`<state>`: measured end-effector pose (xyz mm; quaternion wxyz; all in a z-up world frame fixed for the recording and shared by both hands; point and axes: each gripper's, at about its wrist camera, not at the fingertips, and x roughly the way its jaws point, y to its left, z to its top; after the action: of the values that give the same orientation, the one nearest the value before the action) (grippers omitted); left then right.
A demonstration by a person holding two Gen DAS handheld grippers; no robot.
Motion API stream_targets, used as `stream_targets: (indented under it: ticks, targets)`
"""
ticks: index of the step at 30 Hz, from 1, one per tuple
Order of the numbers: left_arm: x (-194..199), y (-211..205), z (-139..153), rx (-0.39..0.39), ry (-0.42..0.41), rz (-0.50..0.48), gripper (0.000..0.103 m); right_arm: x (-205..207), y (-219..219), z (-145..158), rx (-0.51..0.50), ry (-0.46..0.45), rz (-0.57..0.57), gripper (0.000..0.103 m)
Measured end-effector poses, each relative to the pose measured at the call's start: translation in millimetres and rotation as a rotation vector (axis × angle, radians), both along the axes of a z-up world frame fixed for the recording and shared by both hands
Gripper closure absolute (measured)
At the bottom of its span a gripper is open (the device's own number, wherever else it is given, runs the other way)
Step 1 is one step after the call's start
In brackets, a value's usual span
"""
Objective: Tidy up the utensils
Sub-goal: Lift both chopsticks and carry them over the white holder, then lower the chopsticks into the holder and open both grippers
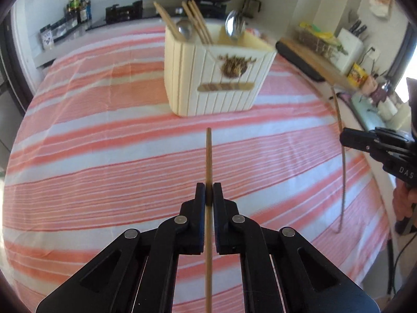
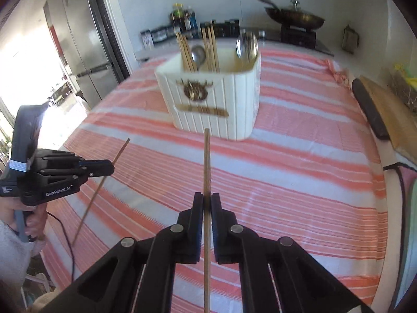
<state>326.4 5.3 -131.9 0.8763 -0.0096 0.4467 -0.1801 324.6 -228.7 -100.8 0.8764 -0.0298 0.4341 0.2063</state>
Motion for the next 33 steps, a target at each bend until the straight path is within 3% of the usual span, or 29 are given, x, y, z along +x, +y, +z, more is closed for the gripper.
stream_targets:
  ticks: [4, 8, 11, 15, 18, 21, 23, 32, 33]
  targets:
    - [-26, 12, 48, -0.079, -0.122, -0.01, 0.099, -23, -6, 47, 0.033, -0.108, 0.019, 0.097]
    - [-32, 20, 92, -0.154, -0.208, 0.004, 0.099, -20, -14, 78, 0.037, -0.193, 0.0, 0.097]
    - [-16, 24, 136, -0.218, -0.292, 0.025, 0.099, -3, -13, 108, 0.037, -0.288, -0.019, 0.097]
    - [19, 27, 200, -0.244, -0.431, 0.093, 0.099, 40, -11, 159, 0.068, -0.413, -0.059, 0.097]
    - [61, 22, 225, -0.232, -0.479, 0.153, 0.099, 72, 2, 195, 0.083, -0.516, -0.056, 0.097]
    - [108, 11, 220, -0.189, -0.452, 0.193, 0.099, 107, 16, 204, 0.103, -0.54, -0.036, 0.097]
    - [136, 5, 204, -0.172, -0.394, 0.203, 0.099, 130, 27, 193, 0.096, -0.509, -0.015, 0.097]
    - [220, -14, 103, -0.139, -0.11, 0.219, 0.099, 217, 50, 75, 0.009, -0.156, 0.007, 0.096]
    - [221, -15, 96, -0.132, -0.096, 0.229, 0.093, 221, 48, 68, 0.021, -0.143, -0.003, 0.095]
